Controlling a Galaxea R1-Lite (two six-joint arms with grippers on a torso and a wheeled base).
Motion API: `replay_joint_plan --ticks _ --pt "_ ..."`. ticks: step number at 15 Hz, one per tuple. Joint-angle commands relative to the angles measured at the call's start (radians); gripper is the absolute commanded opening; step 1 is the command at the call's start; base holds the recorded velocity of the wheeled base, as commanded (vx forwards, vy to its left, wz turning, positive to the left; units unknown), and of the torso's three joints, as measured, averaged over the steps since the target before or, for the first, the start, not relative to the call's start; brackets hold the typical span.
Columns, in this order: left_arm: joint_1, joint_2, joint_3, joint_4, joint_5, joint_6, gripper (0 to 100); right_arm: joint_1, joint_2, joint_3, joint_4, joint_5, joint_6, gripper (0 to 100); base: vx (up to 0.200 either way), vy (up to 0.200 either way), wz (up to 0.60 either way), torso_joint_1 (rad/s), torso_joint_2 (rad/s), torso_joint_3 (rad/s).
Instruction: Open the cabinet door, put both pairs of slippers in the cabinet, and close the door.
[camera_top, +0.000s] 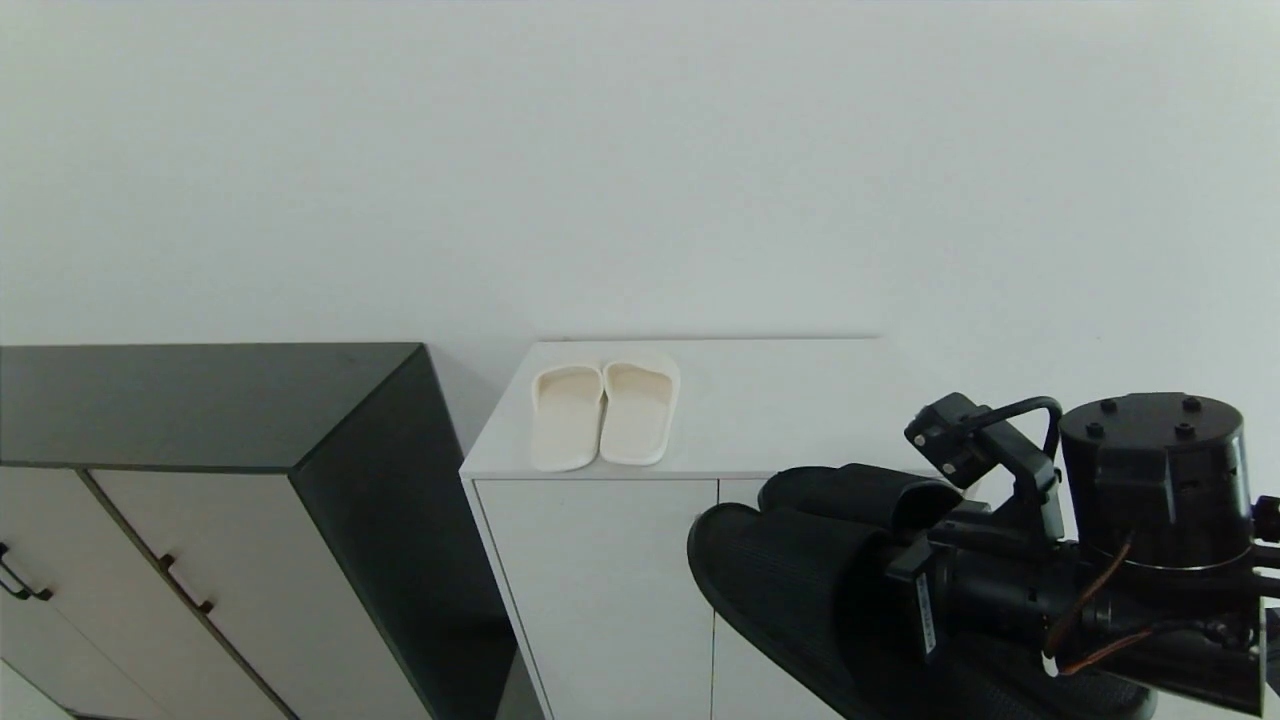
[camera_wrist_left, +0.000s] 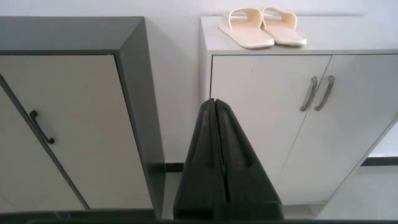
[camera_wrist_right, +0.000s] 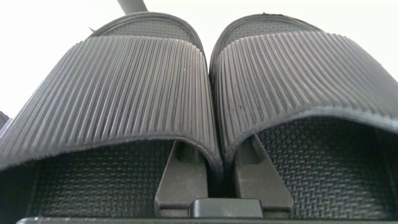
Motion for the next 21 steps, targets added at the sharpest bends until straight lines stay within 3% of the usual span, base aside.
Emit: replay_joint_plan --ticks 1,10,15,16,21 --pt "0.0 0.0 0.0 0.0 0.001 0.0 0 -0.001 0.005 0.003 0.0 0.0 -0.009 0 0.0 0.0 0.0 0.0 0.0 0.0" --pt "0.0 0.0 0.0 0.0 0.0 0.011 0 0.011 -0.013 0.028 -0.004 0.0 -0.022 0 0.0 0.0 0.0 -0.007 0.01 0.009" --pt "0.0 0.0 0.0 0.001 -0.002 0.009 0 0.027 -0.018 0.046 -0.007 0.002 -0.022 0 0.0 0.0 0.0 -0.173 0.41 0.225" --pt "0.0 0.0 0.0 0.0 -0.003 0.009 100 0.027 -0.018 0.048 -0.007 0.002 -0.022 0 0.0 0.0 0.0 -0.222 0.54 0.305" --pt "0.0 0.0 0.0 0.001 -0.003 0.008 100 0.027 -0.033 0.06 -0.011 0.0 -0.022 0 0.0 0.0 0.0 -0.227 0.54 0.317"
